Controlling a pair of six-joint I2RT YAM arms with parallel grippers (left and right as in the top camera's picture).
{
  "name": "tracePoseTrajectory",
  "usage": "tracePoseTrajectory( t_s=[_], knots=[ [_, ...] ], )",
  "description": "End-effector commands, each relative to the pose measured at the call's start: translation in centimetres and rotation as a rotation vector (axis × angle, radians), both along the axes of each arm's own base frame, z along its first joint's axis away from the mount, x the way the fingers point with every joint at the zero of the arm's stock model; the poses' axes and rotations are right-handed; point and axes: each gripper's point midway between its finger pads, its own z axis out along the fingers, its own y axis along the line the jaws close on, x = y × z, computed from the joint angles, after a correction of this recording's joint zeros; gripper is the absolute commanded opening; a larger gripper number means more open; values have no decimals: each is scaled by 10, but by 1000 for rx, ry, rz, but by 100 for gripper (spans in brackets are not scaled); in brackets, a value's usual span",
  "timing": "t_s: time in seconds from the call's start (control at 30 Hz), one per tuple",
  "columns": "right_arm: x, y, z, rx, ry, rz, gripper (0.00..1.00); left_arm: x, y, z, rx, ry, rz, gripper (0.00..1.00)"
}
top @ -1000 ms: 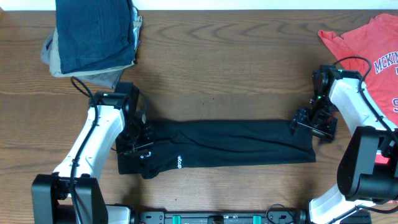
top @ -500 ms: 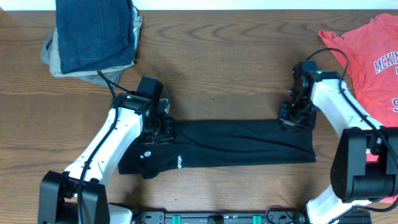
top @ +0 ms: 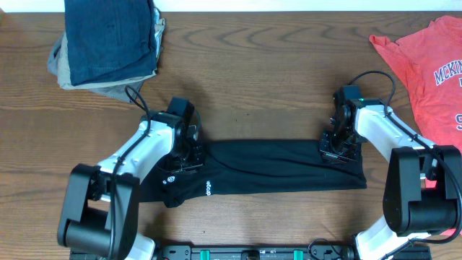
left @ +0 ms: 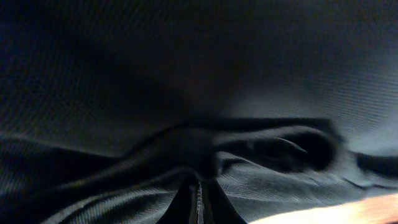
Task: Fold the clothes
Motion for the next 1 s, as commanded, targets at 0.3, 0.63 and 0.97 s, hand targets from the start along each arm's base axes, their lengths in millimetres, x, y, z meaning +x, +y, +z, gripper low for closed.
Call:
tracePoseTrajectory(
  t_s=[0.3, 0.63, 0.97],
  knots=[
    [-5, -31, 3, -103, 8, -91, 15, -13, 74, -12, 323, 83, 154, 6],
    [-2, -46, 11, -100, 12, -134, 13, -14, 102, -4, 340, 103, 259, 6],
    [25, -86, 64, -100, -36, -255, 21, 4, 96, 54, 253, -126, 306, 10]
  ],
)
